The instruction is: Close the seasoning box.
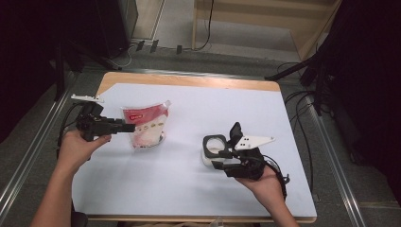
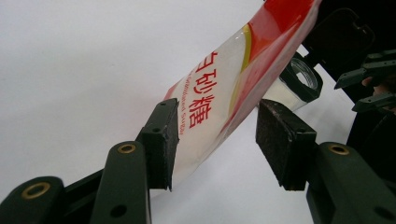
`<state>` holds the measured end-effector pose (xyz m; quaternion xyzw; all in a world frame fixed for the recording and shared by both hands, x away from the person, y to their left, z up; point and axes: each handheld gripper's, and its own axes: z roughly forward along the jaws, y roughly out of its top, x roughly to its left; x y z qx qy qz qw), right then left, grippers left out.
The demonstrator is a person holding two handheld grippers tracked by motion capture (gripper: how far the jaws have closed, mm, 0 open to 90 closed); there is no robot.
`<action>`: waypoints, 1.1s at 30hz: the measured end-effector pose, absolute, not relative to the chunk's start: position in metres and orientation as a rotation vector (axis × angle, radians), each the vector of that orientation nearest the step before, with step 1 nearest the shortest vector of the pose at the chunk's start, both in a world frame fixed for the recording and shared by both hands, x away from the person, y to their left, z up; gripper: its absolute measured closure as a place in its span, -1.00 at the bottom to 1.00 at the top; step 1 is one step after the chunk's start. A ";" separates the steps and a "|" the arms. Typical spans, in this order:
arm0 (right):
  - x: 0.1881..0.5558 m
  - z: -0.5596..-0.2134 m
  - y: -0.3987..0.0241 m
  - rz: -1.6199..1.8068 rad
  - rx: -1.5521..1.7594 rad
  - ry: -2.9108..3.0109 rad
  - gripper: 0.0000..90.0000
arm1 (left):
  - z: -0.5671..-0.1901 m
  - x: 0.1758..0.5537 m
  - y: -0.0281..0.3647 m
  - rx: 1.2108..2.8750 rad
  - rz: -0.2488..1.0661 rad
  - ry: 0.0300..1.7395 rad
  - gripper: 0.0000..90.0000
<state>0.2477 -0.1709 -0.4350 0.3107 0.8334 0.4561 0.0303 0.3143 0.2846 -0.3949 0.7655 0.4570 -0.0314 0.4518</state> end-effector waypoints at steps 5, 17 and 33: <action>0.247 -0.435 -0.177 1.400 0.957 2.573 0.21 | -0.392 0.313 0.296 1.868 -0.090 1.126 0.10; 0.249 -0.432 -0.199 1.422 1.066 2.560 0.74 | -0.393 0.319 0.298 1.896 -0.099 1.100 0.07; 0.256 -0.427 -0.239 1.364 1.191 2.496 1.00 | -0.394 0.317 0.302 1.900 -0.077 1.115 0.05</action>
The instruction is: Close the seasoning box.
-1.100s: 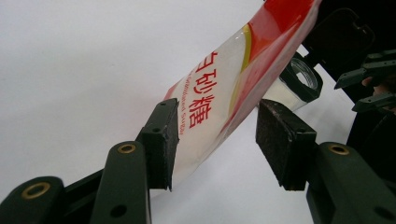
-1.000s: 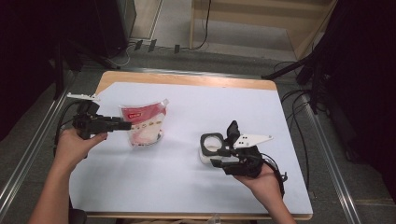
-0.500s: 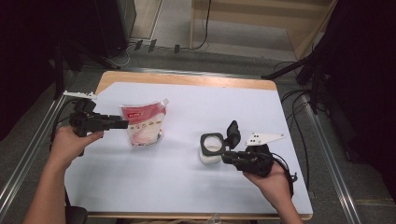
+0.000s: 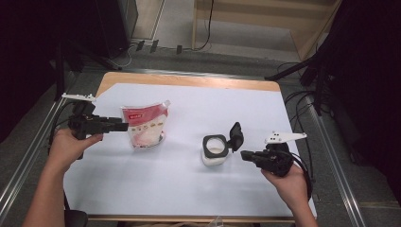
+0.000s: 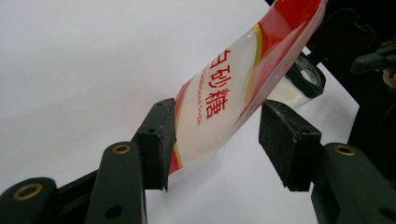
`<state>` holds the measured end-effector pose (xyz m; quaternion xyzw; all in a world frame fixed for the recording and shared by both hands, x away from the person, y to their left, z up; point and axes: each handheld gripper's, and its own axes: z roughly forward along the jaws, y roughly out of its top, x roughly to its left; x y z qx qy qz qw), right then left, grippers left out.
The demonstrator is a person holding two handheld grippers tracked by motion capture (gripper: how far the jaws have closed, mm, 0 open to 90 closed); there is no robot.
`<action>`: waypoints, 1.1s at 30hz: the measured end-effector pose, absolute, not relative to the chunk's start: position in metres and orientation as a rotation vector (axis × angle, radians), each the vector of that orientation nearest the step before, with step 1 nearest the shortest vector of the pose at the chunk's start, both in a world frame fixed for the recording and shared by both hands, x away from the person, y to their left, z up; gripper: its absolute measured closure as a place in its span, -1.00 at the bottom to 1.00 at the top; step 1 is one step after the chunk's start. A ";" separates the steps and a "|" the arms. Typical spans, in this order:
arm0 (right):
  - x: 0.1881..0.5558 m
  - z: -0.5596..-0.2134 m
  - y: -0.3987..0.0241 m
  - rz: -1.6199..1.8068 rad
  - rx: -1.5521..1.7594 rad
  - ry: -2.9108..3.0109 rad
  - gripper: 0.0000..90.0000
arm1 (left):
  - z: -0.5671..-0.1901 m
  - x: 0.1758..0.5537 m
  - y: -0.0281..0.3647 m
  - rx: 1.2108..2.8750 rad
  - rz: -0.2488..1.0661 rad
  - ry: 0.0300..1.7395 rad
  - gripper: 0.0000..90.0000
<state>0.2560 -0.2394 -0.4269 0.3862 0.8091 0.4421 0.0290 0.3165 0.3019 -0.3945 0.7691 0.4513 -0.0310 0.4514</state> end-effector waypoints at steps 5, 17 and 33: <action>0.264 -0.431 -0.247 1.347 1.272 2.448 1.00 | -0.395 0.317 0.303 1.902 -0.070 1.119 0.05; 0.273 -0.434 -0.248 1.342 1.351 2.373 1.00 | -0.397 0.317 0.301 1.919 -0.066 1.122 0.05; 0.285 -0.434 -0.230 1.407 1.345 2.330 1.00 | -0.395 0.310 0.310 1.895 -0.041 1.158 0.04</action>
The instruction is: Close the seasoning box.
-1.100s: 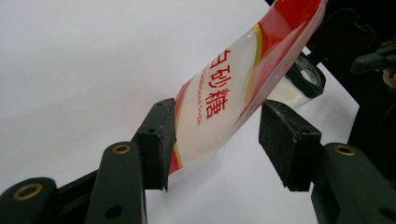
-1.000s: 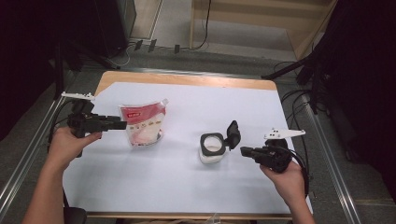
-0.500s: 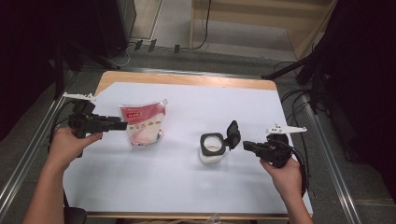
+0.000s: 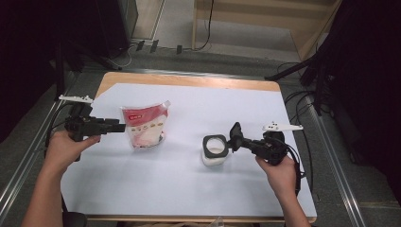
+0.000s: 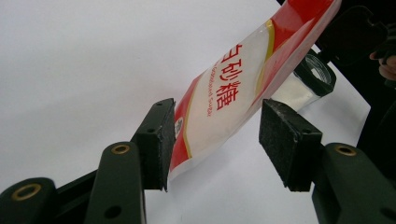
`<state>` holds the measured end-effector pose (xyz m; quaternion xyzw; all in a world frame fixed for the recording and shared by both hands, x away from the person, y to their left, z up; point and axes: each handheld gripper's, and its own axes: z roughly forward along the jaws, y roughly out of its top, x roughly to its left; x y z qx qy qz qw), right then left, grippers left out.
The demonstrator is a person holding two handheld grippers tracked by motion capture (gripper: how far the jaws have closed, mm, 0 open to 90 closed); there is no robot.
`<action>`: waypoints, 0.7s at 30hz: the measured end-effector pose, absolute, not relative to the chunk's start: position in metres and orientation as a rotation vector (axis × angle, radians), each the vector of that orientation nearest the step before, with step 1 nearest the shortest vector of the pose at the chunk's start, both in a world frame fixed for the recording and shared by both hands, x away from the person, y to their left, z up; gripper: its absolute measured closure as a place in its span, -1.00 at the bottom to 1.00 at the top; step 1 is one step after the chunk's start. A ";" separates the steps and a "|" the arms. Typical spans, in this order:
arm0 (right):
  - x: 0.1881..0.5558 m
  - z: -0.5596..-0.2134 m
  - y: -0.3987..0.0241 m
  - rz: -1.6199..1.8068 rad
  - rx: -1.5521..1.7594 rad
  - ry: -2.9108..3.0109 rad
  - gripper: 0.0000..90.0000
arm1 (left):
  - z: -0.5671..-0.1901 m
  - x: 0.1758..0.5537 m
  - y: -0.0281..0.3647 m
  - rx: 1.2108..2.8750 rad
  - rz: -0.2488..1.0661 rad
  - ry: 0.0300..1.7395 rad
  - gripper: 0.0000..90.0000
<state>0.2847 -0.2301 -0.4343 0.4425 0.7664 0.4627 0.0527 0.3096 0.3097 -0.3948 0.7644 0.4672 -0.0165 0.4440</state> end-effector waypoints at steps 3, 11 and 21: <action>0.285 -0.433 -0.229 1.417 1.339 2.328 1.00 | -0.394 0.308 0.312 1.894 -0.028 1.172 0.04; 0.282 -0.432 -0.226 1.425 1.328 2.323 1.00 | -0.395 0.307 0.318 1.884 -0.005 1.201 0.04; 0.280 -0.432 -0.222 1.409 1.328 2.319 1.00 | -0.398 0.308 0.325 1.861 0.017 1.240 0.01</action>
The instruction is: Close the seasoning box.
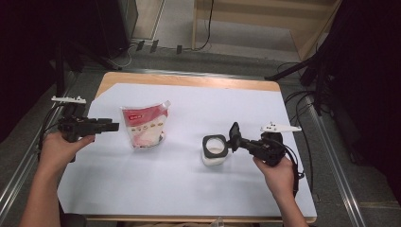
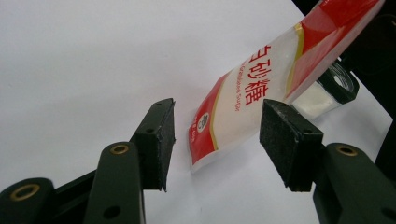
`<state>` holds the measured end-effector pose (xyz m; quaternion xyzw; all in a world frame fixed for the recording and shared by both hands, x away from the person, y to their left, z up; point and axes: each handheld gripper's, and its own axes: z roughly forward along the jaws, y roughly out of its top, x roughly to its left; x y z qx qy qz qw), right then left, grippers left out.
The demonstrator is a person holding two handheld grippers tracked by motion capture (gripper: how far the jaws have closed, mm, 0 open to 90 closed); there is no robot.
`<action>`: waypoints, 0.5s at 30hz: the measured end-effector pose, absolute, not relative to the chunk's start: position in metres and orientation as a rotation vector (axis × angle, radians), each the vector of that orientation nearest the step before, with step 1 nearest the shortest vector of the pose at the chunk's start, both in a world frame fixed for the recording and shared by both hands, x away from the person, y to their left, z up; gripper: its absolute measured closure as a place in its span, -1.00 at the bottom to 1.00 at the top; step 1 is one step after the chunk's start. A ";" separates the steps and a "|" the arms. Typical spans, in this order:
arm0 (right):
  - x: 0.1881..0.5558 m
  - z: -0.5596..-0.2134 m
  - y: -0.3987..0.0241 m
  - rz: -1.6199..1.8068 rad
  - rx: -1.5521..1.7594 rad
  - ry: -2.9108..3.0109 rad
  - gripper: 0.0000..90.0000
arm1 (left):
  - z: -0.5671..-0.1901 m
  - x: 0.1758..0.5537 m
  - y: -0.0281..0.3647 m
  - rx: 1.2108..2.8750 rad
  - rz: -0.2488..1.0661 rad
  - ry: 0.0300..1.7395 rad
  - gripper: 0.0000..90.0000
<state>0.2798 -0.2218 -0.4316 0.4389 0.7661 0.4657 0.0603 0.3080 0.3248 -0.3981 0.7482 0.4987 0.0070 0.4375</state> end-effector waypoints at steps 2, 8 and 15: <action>0.280 -0.433 -0.220 1.412 1.333 2.323 1.00 | -0.399 0.308 0.326 1.853 0.012 1.245 0.00; 0.279 -0.435 -0.211 1.420 1.313 2.339 1.00 | -0.401 0.309 0.326 1.856 0.019 1.255 -0.01; 0.279 -0.435 -0.208 1.446 1.306 2.343 1.00 | -0.401 0.309 0.324 1.855 0.014 1.261 -0.01</action>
